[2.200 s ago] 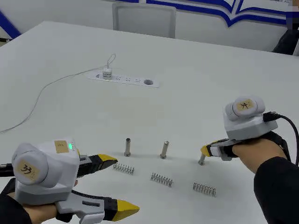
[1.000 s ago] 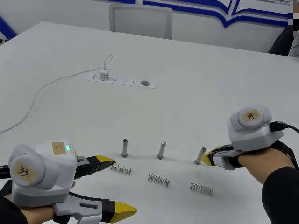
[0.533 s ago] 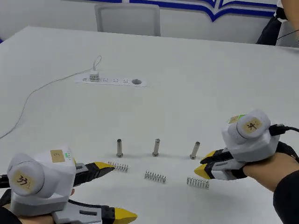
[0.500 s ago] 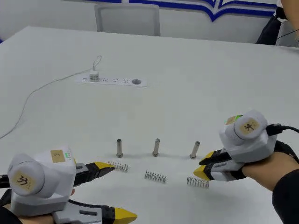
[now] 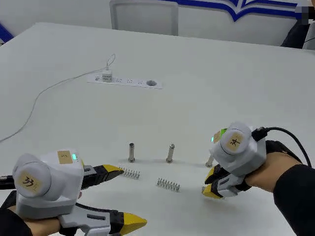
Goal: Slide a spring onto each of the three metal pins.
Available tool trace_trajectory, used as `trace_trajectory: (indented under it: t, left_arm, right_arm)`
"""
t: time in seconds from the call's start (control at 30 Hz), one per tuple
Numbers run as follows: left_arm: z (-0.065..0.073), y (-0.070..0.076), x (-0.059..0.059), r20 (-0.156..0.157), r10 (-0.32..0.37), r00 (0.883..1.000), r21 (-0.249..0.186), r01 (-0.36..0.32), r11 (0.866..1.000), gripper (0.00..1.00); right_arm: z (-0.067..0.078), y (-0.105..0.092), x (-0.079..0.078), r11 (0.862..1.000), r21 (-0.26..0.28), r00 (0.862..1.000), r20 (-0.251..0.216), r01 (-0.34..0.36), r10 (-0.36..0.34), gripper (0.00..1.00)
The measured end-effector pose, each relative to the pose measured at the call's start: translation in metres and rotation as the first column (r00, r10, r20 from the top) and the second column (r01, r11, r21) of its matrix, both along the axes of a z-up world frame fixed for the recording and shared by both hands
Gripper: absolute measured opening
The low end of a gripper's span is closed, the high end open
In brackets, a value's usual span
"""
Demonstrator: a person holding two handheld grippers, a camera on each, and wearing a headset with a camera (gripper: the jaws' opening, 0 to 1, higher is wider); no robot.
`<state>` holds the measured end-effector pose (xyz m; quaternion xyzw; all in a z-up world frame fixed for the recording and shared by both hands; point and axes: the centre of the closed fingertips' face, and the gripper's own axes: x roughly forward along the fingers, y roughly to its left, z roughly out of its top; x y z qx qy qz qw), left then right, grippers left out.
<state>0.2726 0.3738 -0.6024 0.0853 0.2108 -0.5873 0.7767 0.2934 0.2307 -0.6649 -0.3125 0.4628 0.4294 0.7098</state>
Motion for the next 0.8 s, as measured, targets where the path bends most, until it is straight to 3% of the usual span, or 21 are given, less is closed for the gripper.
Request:
trace_trajectory:
  t: [0.2,0.43,0.67,0.8]
  left_arm:
    - [0.001,0.002,0.003,0.002,0.015,1.000,-0.005,-0.015,1.000,0.73]
    - [0.005,0.003,0.007,0.008,0.035,0.999,-0.020,-0.035,0.999,0.72]
    - [0.009,0.004,0.009,0.013,0.048,0.999,-0.036,-0.048,0.998,0.72]
    - [0.010,0.004,0.009,0.015,0.047,0.999,-0.040,-0.046,0.998,0.72]
  right_arm:
    - [-0.010,-0.002,-0.001,0.995,-0.068,0.997,-0.034,-0.073,0.071,0.14]
    - [-0.016,-0.004,-0.002,0.988,-0.097,0.992,-0.065,-0.118,0.112,0.12]
    - [-0.014,-0.005,-0.003,0.989,-0.090,0.990,-0.077,-0.121,0.114,0.12]
    - [-0.008,-0.006,0.000,0.995,-0.059,0.996,-0.050,-0.080,0.077,0.12]
